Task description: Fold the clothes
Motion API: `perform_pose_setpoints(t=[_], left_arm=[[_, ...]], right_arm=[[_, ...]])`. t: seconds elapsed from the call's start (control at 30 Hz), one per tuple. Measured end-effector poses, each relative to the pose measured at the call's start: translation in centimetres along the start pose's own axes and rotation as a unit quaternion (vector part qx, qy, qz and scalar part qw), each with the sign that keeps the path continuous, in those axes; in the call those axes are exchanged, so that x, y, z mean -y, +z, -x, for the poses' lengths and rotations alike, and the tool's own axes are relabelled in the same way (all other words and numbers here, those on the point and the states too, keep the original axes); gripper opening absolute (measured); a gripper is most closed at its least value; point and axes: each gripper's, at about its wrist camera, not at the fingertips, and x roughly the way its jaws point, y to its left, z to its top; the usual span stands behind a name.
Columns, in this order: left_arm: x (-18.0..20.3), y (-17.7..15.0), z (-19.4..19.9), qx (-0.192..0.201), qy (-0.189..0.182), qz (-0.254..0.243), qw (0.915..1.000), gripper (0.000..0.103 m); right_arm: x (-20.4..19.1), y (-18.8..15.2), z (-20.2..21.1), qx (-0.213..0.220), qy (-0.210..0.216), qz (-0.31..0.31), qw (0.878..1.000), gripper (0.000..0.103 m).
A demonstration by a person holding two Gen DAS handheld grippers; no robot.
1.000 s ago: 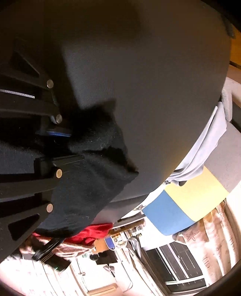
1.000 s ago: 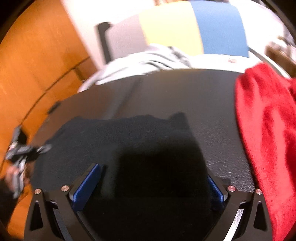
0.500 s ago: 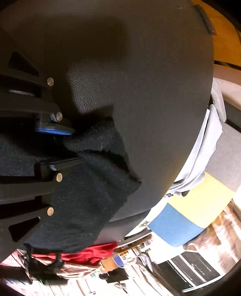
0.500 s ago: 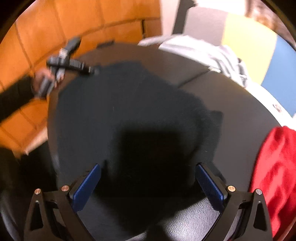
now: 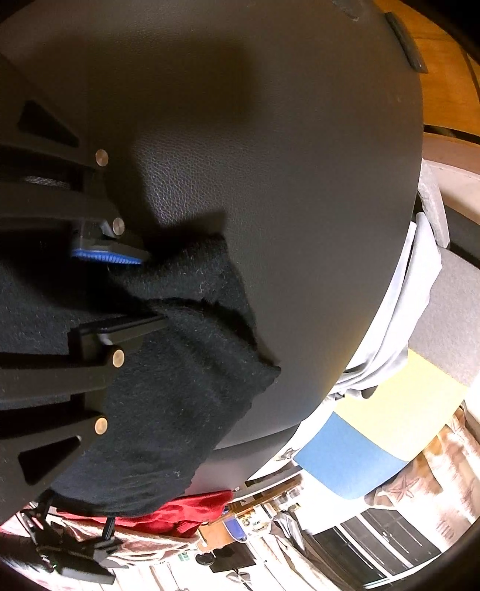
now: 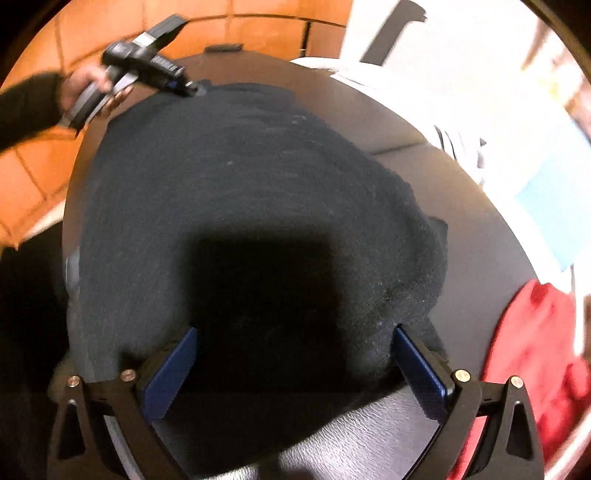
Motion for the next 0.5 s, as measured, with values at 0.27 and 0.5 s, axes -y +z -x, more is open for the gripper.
perform_pose_setpoints(t=[0.27, 0.5], left_arm=[[1.1, 0.1, -0.1, -0.007, 0.029, -0.033, 0.999, 0.028], [1.0, 0.5, 0.9, -0.013, -0.01, -0.019, 0.9997, 0.014]], right_arm=[[-1.7, 1.7, 1.8, 0.024, 0.066, 0.042, 0.997, 0.103], [1.7, -1.8, -1.3, 0.04, 0.143, -0.06, 0.987, 0.103]])
